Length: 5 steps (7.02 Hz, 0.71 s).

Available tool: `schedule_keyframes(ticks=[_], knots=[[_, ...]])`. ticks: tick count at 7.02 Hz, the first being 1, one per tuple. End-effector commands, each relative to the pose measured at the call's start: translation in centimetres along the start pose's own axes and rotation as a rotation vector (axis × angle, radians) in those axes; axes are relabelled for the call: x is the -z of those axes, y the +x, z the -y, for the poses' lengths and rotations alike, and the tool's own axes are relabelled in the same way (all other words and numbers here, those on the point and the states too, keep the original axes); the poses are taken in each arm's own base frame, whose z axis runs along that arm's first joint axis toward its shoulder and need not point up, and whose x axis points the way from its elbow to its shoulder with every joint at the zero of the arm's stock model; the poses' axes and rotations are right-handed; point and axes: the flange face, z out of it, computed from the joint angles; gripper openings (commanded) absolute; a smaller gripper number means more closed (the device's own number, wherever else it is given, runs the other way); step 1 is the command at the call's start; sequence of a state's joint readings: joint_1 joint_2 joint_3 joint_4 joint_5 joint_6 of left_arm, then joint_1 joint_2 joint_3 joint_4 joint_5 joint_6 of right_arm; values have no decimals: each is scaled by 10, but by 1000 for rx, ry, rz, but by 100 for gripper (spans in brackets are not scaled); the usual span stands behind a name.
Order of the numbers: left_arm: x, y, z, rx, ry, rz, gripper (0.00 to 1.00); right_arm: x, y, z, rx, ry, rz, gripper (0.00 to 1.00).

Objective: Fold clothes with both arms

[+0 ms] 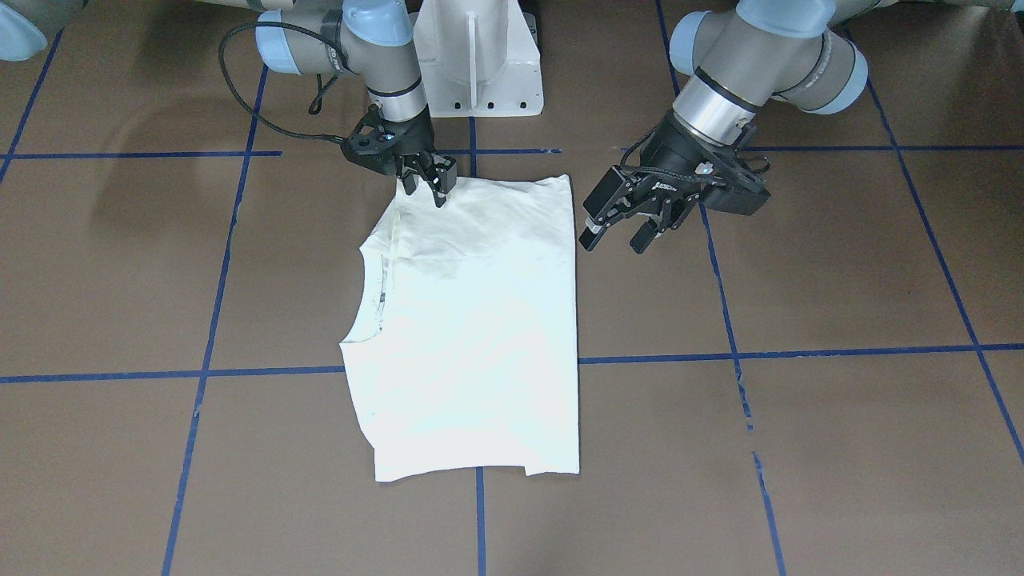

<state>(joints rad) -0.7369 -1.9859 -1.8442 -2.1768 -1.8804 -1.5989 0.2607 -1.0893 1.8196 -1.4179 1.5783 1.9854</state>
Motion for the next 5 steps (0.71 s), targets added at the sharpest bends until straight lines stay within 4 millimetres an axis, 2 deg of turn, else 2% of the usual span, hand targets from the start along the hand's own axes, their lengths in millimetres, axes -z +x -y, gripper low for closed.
schedule_keyframes(ticks=[1,3,5], knots=[[1,2,0,-2,1,-3,100,11,10,-7,9,10,-57,70],[0,1,0,-1,2,-2,100,3,21,-23,21,2,-84,70],[0,0,0,-1,5,0,100,1,21,-24,22,2,-86,70]])
